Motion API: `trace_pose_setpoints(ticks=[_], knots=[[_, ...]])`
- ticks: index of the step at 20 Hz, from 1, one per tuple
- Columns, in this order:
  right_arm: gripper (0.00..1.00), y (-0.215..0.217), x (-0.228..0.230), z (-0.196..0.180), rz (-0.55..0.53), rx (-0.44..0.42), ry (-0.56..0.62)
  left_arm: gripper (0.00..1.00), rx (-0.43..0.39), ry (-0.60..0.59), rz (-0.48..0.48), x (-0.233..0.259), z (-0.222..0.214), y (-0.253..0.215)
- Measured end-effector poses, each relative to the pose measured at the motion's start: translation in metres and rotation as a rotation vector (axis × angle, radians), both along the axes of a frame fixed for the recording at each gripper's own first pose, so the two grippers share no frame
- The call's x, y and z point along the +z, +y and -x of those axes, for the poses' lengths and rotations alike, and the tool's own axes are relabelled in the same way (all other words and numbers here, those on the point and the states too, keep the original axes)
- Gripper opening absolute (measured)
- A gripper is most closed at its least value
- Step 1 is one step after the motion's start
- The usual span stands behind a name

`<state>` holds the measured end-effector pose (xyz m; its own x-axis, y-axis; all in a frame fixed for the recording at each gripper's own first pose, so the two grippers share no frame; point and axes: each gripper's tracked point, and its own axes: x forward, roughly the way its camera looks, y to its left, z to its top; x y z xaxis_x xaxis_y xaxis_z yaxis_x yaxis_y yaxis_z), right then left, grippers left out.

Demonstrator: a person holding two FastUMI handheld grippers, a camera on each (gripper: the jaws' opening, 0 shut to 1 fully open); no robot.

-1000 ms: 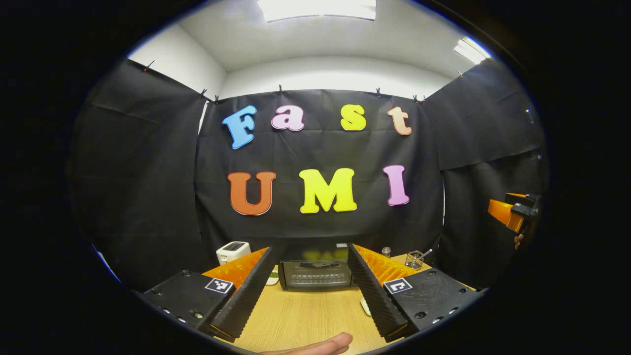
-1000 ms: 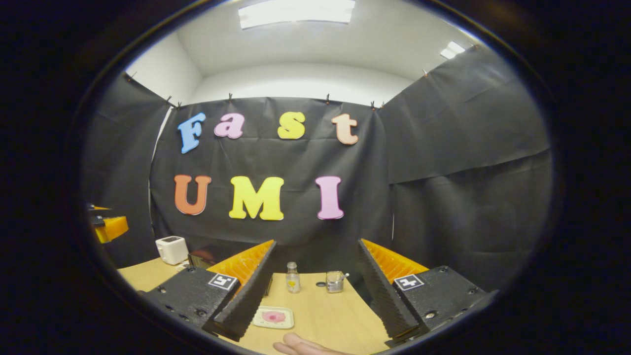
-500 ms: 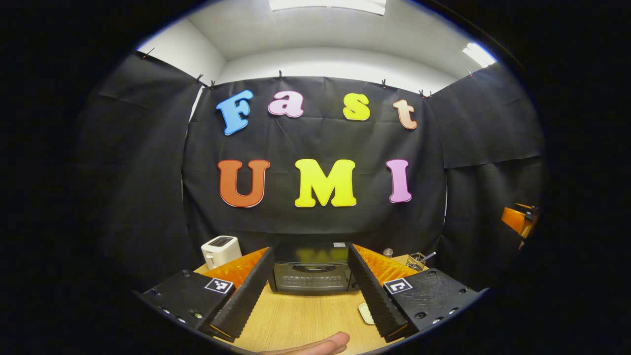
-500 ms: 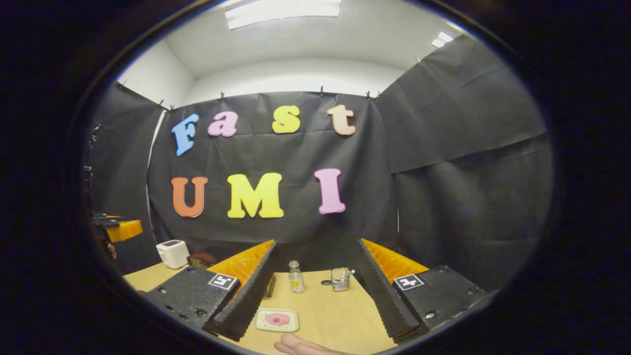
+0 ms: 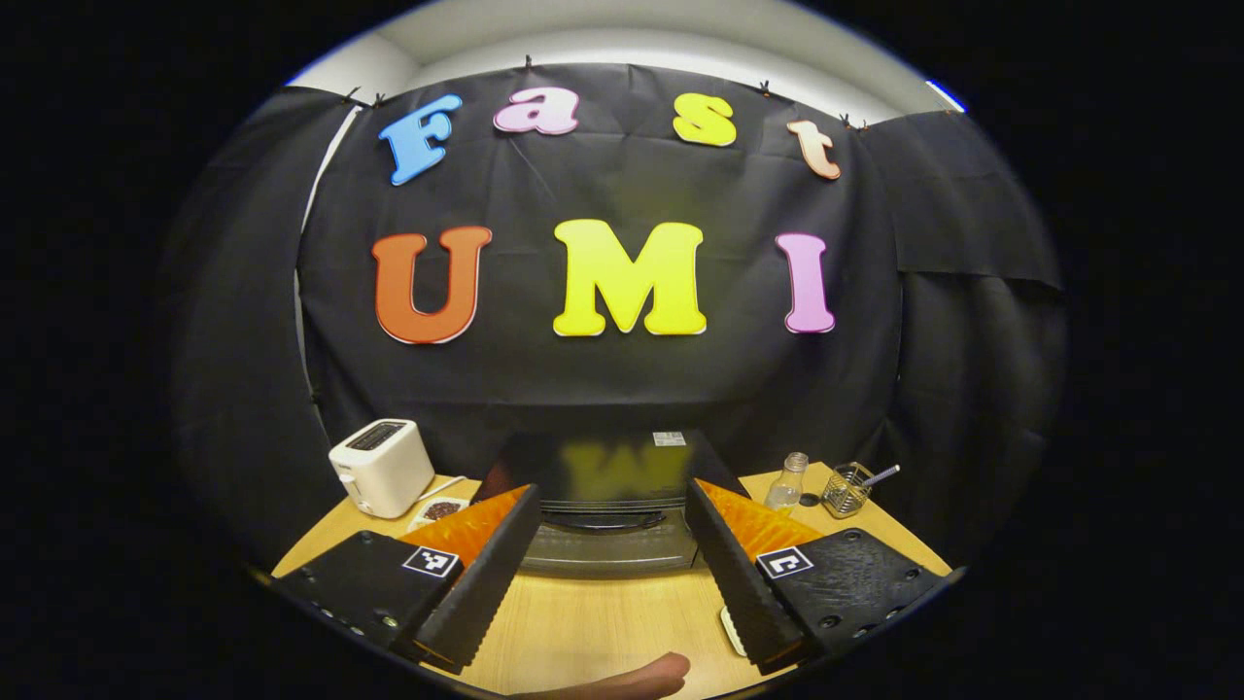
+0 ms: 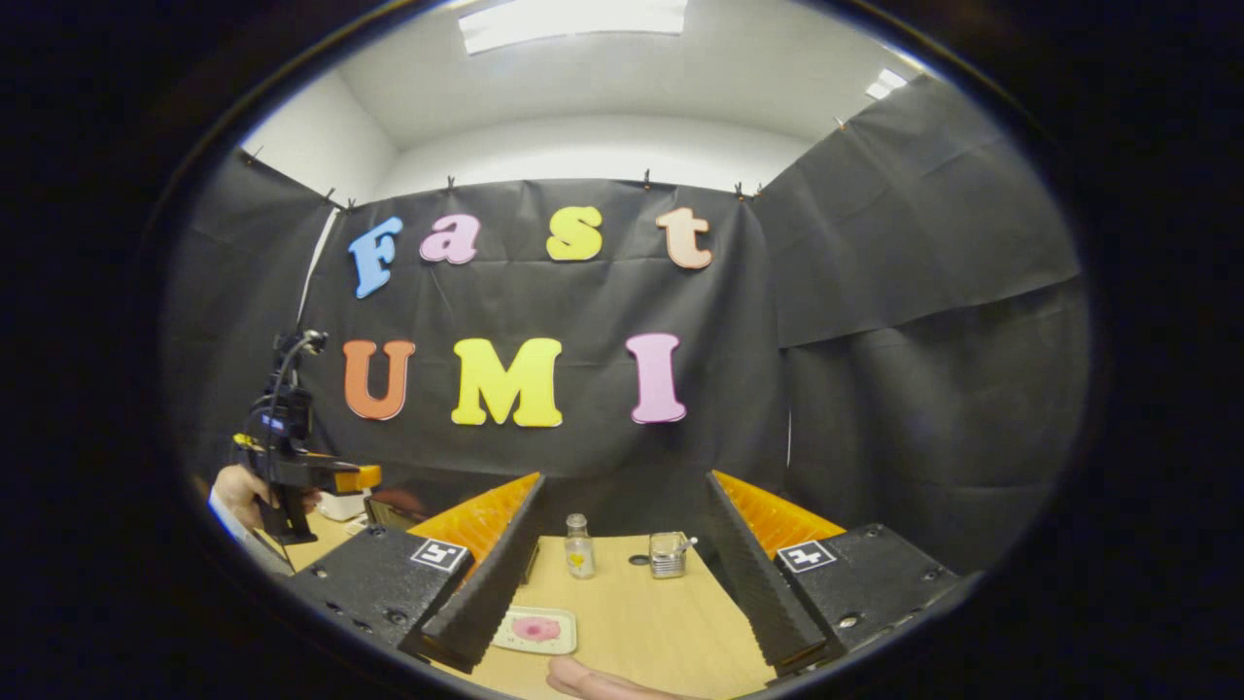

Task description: Open the electric oven with the left hand, put the food in, and close the electric oven.

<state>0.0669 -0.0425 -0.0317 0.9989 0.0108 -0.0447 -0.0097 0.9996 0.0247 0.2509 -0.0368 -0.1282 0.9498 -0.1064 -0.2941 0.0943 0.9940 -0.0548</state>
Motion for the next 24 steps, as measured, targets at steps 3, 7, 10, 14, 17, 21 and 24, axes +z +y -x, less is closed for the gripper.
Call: trace_pose_setpoints(ticks=[3,7,10,14,17,21,24], knots=[[1.0,-0.015,-0.004,0.002,0.014,-0.028,0.001,0.95,-0.003,0.052,-0.022,-0.028,-0.033,-0.001],[1.0,-0.028,-0.01,0.0,0.032,-0.048,0.01,0.95,0.02,0.158,-0.021,-0.066,-0.062,0.002],[1.0,-0.032,-0.014,-0.001,0.027,-0.053,0.018,0.95,0.018,0.211,-0.024,-0.091,-0.078,0.003],[1.0,-0.037,-0.019,-0.002,0.004,-0.053,0.021,0.95,0.033,0.258,-0.021,-0.112,-0.089,0.007],[1.0,-0.041,-0.027,-0.006,-0.001,-0.061,0.031,0.95,0.05,0.238,-0.037,-0.115,-0.098,0.009],[1.0,-0.033,-0.031,-0.004,0.0,-0.035,0.044,0.95,0.04,0.228,-0.057,-0.125,-0.103,0.007],[1.0,-0.035,-0.029,-0.001,0.006,-0.035,0.039,0.97,0.032,0.199,-0.049,-0.121,-0.101,0.009]])
